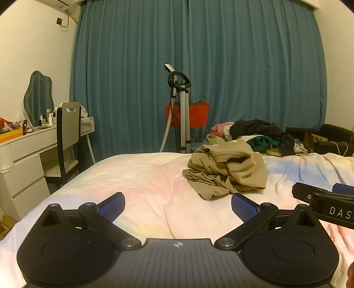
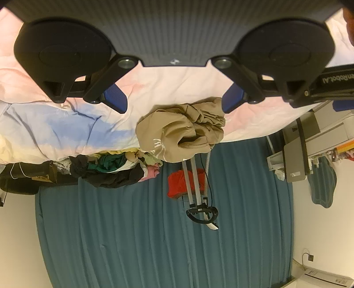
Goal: Fold clothes
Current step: 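Move both tools toward the crumpled tan T-shirt on the bed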
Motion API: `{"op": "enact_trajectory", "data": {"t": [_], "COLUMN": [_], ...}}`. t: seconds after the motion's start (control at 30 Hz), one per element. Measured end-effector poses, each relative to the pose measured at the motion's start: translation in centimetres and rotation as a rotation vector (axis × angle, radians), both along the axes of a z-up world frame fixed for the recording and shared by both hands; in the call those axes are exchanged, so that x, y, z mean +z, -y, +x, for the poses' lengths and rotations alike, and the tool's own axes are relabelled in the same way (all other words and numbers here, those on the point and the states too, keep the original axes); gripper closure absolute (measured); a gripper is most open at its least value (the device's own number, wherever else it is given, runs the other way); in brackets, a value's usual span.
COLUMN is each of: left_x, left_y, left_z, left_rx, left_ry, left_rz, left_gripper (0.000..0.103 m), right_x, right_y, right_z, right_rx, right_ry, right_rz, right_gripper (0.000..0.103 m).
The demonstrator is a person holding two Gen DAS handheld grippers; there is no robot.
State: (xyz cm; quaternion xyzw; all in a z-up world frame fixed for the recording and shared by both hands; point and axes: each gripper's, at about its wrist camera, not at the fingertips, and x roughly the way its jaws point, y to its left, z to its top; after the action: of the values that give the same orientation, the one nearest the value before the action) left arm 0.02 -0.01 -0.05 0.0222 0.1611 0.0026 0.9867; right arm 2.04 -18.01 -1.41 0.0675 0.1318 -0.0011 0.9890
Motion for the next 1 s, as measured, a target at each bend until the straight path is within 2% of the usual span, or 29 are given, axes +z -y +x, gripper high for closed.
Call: {"op": "enact_trajectory", "data": {"t": [0.33,1.0], "left_x": [0.0,-0.7], "left_y": [0.1,-0.2], "left_z": [-0.1,1.2], "left_rx": [-0.007,-0.002], "left_ry": [0.011,0.01], "left_rz": [0.022,-0.014], "left_gripper": [0.0,0.0], "right_x": [0.3,0.6], "right_y": [-0.3,0.4], "right_z": [-0.2,-0.1], "right_rx": [-0.005,-0.025], "right_ry": [0.014,0.02], "right_rz": [0.024,0.024], "right_gripper": [0.01,0.009]}}
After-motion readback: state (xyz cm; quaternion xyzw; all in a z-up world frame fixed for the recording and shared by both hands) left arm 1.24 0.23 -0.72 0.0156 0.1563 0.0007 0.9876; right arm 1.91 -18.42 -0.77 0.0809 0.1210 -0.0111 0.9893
